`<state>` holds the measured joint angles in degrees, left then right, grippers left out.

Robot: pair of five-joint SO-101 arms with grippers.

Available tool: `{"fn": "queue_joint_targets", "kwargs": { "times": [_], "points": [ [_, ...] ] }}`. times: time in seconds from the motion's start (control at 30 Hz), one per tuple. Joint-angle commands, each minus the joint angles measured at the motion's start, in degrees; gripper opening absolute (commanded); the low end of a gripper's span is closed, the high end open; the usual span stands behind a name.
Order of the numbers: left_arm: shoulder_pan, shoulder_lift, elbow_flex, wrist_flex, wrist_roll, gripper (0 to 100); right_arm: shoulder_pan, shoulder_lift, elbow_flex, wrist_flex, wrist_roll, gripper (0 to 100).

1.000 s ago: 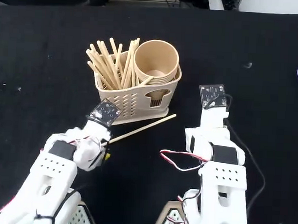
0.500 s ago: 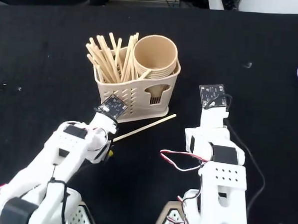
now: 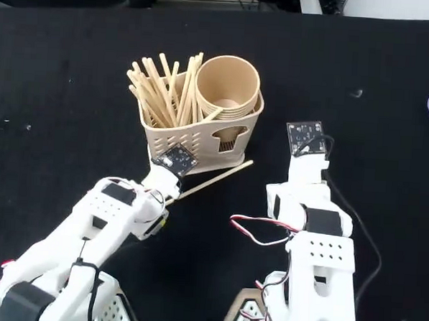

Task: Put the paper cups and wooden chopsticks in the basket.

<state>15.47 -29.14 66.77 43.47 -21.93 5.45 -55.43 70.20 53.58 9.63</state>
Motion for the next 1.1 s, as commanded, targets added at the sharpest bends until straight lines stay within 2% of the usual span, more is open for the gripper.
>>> {"fn": "queue_joint_targets", "kwargs": {
  "times": [0.0,0.17,0.37,0.53,0.77,0.87,0.93,1.0,1.07],
  "points": [
    [0.13,-3.52,2.07,-0.44,-0.62,7,1.14,-0.57,-0.22,-1.23,0.0,13.0],
    [0.22,-10.55,5.76,1.58,-0.62,3,1.14,-0.57,-0.22,-1.23,0.0,13.0],
    [0.4,-21.36,5.93,14.24,-0.79,3,1.14,-0.57,-0.22,-1.23,0.0,13.0],
    [5.93,-31.56,7.52,26.81,-9.85,3,1.14,-0.57,-0.22,-1.23,0.0,13.0],
    [11.3,-37.98,14.02,27.87,-21.89,3,1.23,-0.57,-0.22,-1.23,0.0,13.0],
    [11.82,-37.98,14.29,27.87,-22.15,5,1.23,-0.57,-0.22,-1.23,0.0,13.0],
    [11.38,-37.98,14.29,27.87,-21.45,13,1.23,-0.57,-0.22,-1.23,0.0,13.0],
    [11.38,-38.33,13.85,27.43,-18.55,20,1.23,-0.57,-0.22,-1.23,0.0,13.0],
    [11.38,-38.07,11.82,26.37,-16.09,21,1.23,-0.57,-0.22,-1.23,0.0,13.0]
  ]
}}
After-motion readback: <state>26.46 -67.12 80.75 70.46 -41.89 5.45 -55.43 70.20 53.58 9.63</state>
